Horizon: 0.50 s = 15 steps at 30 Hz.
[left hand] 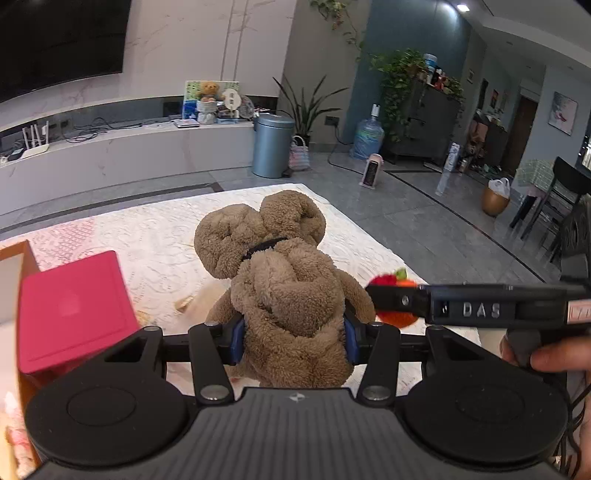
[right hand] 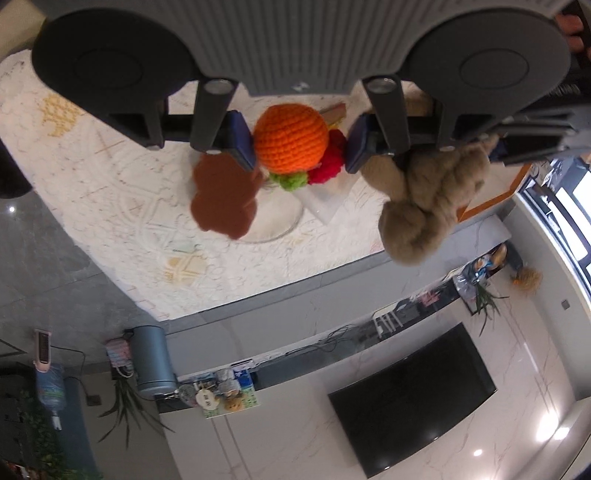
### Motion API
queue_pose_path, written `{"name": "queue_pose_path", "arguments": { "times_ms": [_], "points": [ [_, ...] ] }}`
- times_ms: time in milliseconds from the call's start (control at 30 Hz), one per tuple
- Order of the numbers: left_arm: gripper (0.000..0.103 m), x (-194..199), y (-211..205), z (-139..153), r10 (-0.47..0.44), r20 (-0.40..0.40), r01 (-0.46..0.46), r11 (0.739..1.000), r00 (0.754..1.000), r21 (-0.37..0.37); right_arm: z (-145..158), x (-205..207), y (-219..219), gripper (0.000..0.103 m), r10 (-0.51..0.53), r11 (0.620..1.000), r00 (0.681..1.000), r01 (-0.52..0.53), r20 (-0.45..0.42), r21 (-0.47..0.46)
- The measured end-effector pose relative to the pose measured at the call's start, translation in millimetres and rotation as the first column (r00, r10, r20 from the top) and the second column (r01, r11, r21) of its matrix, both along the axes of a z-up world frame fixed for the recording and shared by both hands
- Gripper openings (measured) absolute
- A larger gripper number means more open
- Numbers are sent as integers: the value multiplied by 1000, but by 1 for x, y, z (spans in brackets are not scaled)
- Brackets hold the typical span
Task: Organize soft objects
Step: 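Carry the teddy with the left tool and fruit with the right tool to the box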
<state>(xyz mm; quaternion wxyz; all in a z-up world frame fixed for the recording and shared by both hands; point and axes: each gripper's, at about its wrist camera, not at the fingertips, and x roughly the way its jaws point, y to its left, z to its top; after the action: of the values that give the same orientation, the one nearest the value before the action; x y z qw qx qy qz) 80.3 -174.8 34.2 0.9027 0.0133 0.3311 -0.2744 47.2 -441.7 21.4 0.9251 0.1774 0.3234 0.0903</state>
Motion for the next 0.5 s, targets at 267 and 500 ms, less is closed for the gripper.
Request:
{"name": "queue_pose_path", "arguments": {
  "times_ms": [267, 500],
  "points": [
    [56, 32, 26, 10, 111, -1, -111, 993, 994, -30, 10, 14, 5, 53, 85, 995, 996, -86, -22, -48],
    [56, 71, 49, 26, 259, -41, -261, 965, 965, -33, 32, 59, 10, 53, 56, 983, 993, -73, -102, -171]
  ]
}}
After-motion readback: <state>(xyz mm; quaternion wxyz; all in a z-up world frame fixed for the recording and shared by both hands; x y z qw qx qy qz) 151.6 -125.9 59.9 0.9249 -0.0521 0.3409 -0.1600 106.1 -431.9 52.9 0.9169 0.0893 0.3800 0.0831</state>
